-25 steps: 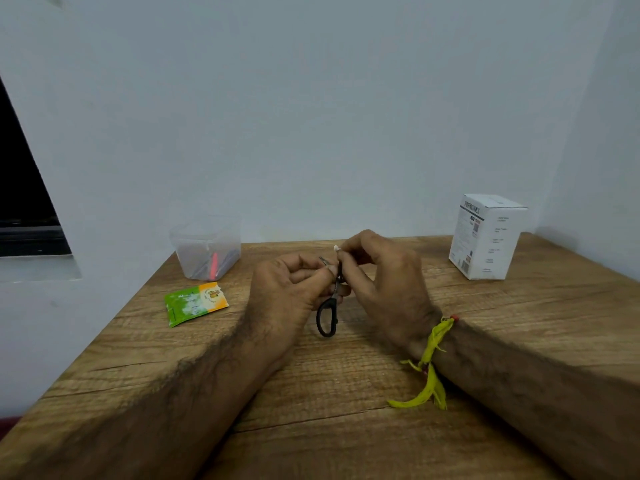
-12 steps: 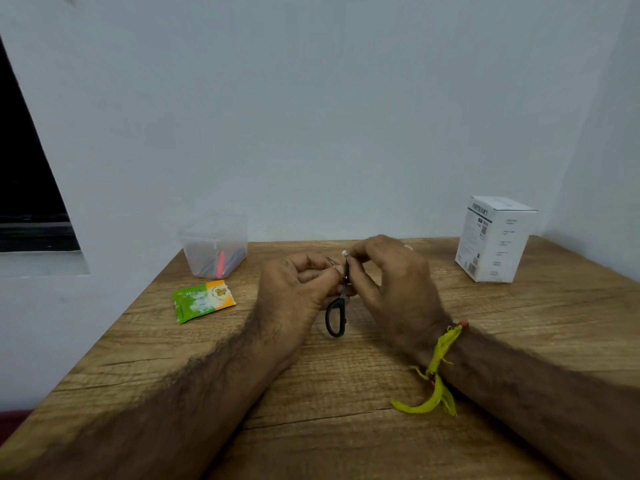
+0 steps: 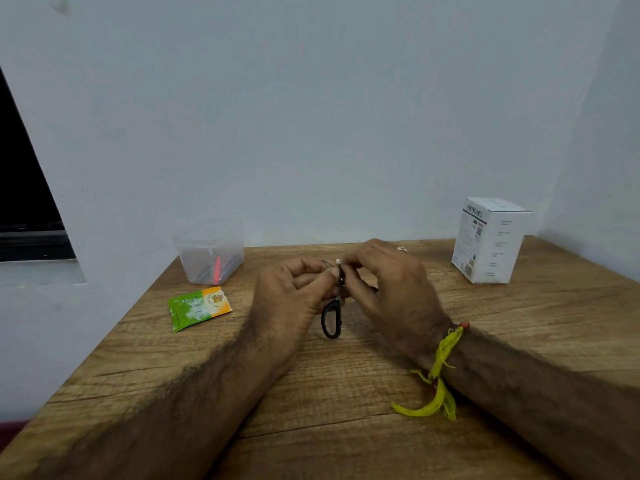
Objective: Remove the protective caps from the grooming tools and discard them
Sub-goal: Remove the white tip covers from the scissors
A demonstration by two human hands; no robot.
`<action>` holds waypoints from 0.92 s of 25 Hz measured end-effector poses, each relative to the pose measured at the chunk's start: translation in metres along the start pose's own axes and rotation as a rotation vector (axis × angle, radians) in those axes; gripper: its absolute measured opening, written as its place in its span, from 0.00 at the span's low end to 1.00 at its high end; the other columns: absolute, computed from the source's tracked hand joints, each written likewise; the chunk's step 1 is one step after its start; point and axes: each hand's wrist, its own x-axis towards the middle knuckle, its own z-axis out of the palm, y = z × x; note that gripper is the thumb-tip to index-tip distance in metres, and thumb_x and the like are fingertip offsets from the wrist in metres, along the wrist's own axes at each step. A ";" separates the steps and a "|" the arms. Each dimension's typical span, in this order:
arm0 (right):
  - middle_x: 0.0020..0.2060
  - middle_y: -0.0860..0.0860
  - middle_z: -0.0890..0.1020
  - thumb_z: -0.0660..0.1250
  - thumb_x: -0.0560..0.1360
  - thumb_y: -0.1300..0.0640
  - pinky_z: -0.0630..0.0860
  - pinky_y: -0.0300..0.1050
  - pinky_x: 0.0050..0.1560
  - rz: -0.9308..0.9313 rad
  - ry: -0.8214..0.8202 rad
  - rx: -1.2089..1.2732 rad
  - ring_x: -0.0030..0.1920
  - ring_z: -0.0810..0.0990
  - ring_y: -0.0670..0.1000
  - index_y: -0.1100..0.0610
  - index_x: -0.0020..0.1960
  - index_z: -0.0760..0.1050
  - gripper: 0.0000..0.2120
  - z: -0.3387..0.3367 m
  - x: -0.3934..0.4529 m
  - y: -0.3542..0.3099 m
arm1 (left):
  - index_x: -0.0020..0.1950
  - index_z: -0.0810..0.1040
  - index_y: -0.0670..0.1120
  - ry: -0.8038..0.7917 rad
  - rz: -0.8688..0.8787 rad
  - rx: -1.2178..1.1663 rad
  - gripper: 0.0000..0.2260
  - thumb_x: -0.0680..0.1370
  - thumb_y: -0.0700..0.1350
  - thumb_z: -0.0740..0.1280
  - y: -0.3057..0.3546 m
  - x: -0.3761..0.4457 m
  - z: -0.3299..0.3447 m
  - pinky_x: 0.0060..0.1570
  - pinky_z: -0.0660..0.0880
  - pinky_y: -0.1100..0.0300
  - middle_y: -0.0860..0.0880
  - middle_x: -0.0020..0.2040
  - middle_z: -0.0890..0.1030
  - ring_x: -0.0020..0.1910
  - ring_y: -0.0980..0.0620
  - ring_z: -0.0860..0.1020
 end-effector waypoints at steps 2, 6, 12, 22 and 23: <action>0.42 0.50 0.82 0.66 0.78 0.58 0.78 0.53 0.45 0.004 -0.024 0.040 0.44 0.80 0.52 0.58 0.48 0.80 0.05 -0.001 0.000 0.000 | 0.49 0.81 0.35 0.018 0.004 -0.009 0.05 0.76 0.37 0.72 0.001 0.000 -0.001 0.37 0.81 0.61 0.42 0.39 0.87 0.38 0.49 0.86; 0.43 0.49 0.82 0.66 0.78 0.57 0.78 0.53 0.45 0.018 -0.078 0.082 0.45 0.80 0.51 0.57 0.49 0.80 0.05 -0.001 -0.001 0.000 | 0.52 0.80 0.35 0.043 -0.005 -0.050 0.07 0.76 0.36 0.73 0.003 0.000 0.000 0.38 0.81 0.60 0.41 0.40 0.87 0.38 0.48 0.86; 0.43 0.48 0.81 0.64 0.78 0.54 0.77 0.54 0.45 0.028 -0.122 0.093 0.44 0.80 0.50 0.56 0.50 0.80 0.08 0.000 -0.001 0.001 | 0.54 0.79 0.36 0.067 -0.054 -0.061 0.07 0.78 0.38 0.70 0.004 0.001 -0.001 0.35 0.80 0.62 0.44 0.40 0.87 0.38 0.51 0.86; 0.45 0.50 0.81 0.66 0.77 0.55 0.76 0.54 0.44 -0.138 -0.151 -0.141 0.45 0.79 0.54 0.56 0.48 0.81 0.06 0.002 -0.006 -0.011 | 0.50 0.79 0.37 0.152 -0.097 -0.145 0.05 0.76 0.36 0.72 0.005 0.004 -0.004 0.33 0.79 0.62 0.47 0.38 0.86 0.33 0.53 0.84; 0.45 0.50 0.81 0.66 0.76 0.55 0.76 0.54 0.44 -0.151 -0.158 -0.163 0.45 0.79 0.55 0.56 0.48 0.81 0.07 0.003 -0.006 -0.010 | 0.50 0.79 0.37 0.156 -0.104 -0.153 0.05 0.76 0.36 0.72 0.005 0.003 -0.003 0.33 0.79 0.62 0.46 0.38 0.86 0.32 0.54 0.84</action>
